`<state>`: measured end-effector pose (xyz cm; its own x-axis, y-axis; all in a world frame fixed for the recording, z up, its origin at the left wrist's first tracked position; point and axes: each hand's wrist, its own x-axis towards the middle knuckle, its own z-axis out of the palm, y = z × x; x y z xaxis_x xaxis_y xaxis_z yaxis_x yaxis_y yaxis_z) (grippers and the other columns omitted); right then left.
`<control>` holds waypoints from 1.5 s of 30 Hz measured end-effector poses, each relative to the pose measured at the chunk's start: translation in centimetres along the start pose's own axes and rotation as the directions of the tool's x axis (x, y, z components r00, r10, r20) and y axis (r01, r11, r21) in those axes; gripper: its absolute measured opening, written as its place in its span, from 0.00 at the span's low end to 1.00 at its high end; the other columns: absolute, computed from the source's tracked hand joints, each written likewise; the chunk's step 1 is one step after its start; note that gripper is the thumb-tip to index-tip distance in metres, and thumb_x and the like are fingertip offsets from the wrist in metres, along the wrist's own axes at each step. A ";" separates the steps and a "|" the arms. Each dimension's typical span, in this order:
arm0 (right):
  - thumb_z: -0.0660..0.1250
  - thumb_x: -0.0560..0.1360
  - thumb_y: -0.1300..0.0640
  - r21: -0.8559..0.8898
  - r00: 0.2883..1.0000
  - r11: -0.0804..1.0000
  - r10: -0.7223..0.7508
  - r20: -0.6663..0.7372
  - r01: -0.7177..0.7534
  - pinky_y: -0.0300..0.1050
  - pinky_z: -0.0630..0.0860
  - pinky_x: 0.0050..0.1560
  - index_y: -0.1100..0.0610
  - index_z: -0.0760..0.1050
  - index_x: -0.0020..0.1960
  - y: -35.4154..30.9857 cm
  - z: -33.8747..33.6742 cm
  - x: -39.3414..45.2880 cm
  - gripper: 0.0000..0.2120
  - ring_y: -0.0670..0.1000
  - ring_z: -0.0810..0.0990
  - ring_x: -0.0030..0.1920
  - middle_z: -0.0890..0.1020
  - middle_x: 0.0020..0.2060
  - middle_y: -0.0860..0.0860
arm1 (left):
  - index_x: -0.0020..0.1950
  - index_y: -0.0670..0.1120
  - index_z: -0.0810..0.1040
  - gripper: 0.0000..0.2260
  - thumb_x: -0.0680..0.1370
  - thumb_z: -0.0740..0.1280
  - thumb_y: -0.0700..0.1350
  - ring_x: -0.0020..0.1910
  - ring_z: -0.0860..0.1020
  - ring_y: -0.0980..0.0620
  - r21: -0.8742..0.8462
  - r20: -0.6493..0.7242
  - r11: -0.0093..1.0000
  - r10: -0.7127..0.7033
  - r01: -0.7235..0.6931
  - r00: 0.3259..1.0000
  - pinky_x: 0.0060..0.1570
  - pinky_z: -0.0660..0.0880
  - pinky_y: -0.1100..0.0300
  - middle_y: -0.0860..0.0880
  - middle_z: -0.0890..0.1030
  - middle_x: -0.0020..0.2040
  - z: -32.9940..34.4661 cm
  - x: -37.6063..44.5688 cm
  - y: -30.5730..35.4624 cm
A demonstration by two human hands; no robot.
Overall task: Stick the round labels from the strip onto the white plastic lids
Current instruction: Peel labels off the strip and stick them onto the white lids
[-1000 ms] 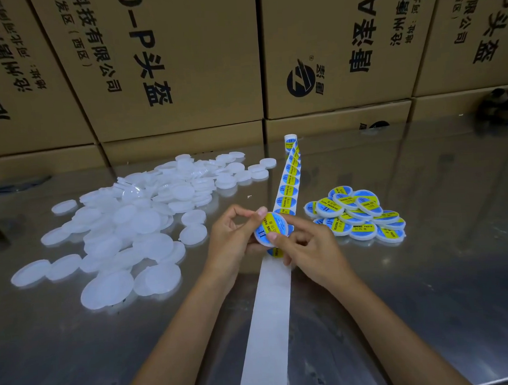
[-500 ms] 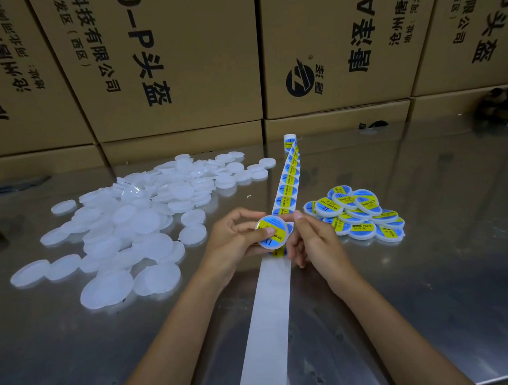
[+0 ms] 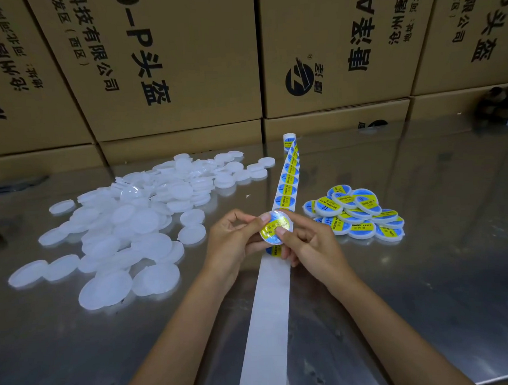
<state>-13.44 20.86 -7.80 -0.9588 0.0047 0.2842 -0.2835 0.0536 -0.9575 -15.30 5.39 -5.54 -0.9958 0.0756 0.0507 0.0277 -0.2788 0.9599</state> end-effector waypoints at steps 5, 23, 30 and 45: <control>0.63 0.81 0.60 0.029 0.998 0.999 0.044 -0.040 -0.042 0.39 0.72 0.27 0.54 0.75 0.67 -0.1 -0.1 0.2 0.15 0.48 0.72 0.25 0.76 0.26 0.56 | 0.60 0.44 0.77 0.15 0.76 0.71 0.33 0.50 0.85 0.44 0.058 0.218 0.998 -0.027 0.015 0.975 0.48 0.82 0.57 0.39 0.85 0.53 -0.4 0.0 0.1; 0.67 0.77 0.67 0.085 0.993 0.992 0.098 -0.072 -0.092 0.41 0.78 0.33 0.56 0.77 0.63 -1.5 -0.5 -0.1 0.16 0.48 0.77 0.31 0.80 0.40 0.70 | 0.63 0.44 0.80 0.11 0.80 0.68 0.38 0.48 0.86 0.41 0.052 0.021 0.999 0.015 -0.016 1.000 0.46 0.83 0.57 0.41 0.86 0.50 0.3 0.1 -1.0; 0.68 0.77 0.67 0.194 0.944 0.980 0.093 -0.315 -0.031 0.40 0.79 0.37 0.55 0.78 0.63 -0.6 -1.6 0.7 0.16 0.50 0.81 0.35 0.84 0.36 0.59 | 0.70 0.56 0.73 0.19 0.81 0.67 0.42 0.49 0.86 0.42 0.065 0.037 0.997 -0.043 0.041 0.998 0.45 0.84 0.51 0.46 0.87 0.52 0.7 0.1 -0.8; 0.57 0.76 0.70 0.355 0.766 0.931 0.286 -0.575 -0.081 0.41 0.80 0.43 0.59 0.63 0.75 0.5 -6.4 2.3 0.28 0.50 0.80 0.39 0.84 0.43 0.53 | 0.68 0.52 0.75 0.16 0.81 0.66 0.41 0.48 0.86 0.44 0.185 -0.032 0.980 -0.064 0.068 0.997 0.47 0.84 0.46 0.48 0.87 0.50 0.5 -0.2 0.3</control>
<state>-15.62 27.28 -7.26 -0.8043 0.5935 -0.0270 -0.1936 -0.3048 -0.9325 -15.02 5.74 -5.17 -0.9979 0.0624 -0.0193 -0.0249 -0.0912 0.9955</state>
